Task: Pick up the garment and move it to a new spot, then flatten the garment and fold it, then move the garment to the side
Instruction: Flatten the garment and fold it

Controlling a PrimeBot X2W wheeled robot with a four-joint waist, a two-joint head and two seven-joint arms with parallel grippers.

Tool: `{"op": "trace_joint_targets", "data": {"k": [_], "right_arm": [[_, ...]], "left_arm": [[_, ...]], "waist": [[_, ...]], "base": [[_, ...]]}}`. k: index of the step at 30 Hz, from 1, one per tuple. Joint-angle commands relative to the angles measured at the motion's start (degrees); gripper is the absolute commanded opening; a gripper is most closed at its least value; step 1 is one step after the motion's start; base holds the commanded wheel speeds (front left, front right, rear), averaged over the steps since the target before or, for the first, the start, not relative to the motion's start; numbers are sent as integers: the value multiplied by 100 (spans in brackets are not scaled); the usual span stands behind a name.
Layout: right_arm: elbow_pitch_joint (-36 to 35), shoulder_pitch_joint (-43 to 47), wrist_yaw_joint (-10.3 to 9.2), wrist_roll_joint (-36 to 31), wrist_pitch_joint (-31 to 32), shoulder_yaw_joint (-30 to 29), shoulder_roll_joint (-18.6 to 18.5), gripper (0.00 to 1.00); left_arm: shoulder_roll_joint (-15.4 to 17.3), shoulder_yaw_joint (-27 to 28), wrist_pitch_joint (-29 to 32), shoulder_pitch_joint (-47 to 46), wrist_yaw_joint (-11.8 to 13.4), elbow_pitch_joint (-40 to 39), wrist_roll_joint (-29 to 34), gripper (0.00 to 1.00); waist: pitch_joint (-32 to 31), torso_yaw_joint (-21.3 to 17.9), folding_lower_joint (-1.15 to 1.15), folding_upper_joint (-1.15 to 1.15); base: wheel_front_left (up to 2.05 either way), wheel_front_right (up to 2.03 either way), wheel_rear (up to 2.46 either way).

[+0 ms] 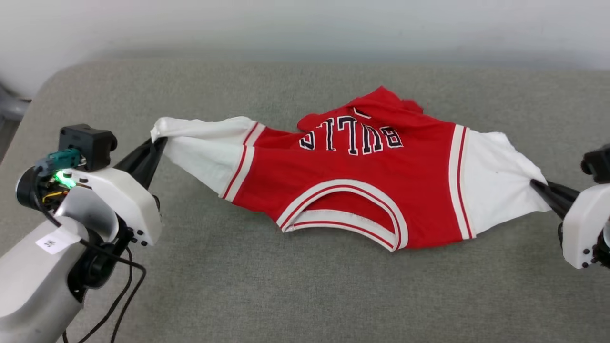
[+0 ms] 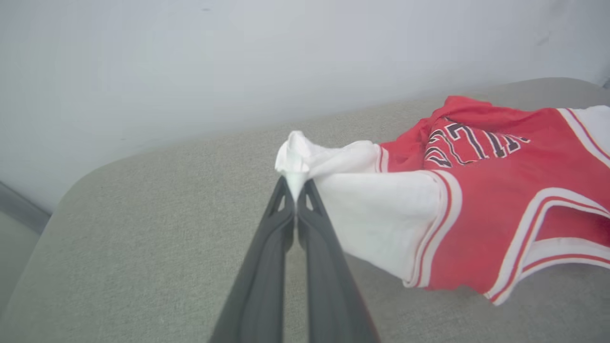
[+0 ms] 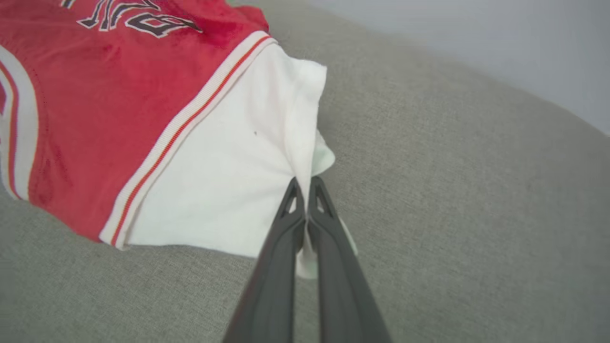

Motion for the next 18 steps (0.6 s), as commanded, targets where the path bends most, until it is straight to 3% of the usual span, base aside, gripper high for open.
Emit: {"op": "trace_joint_targets", "data": {"k": [1,8,12,18], "right_arm": [[-188,173,-6,28,-107,-176,-103,0],[-988,569,-5,-68,-310,-1230,-215,0],[-1499,632,-6,-280,-208,-1896,-178,0],[-2318,450,-6,-611,207,-2816,-43,0]], "left_arm": [[95,67,-48,98,58,-171,-31,0],[339,269,-99,-61,277,-976,65,0],[393,390,-94,-297,392,-1329,175,0],[374,583,-15,-934,371,-1595,310,0]], "waist": [[-259,-129,0,0],[-598,-279,0,0],[-742,-326,0,0],[-843,-356,0,0]], "base": [[0,0,0],[0,0,0],[0,0,0],[0,0,0]]}}
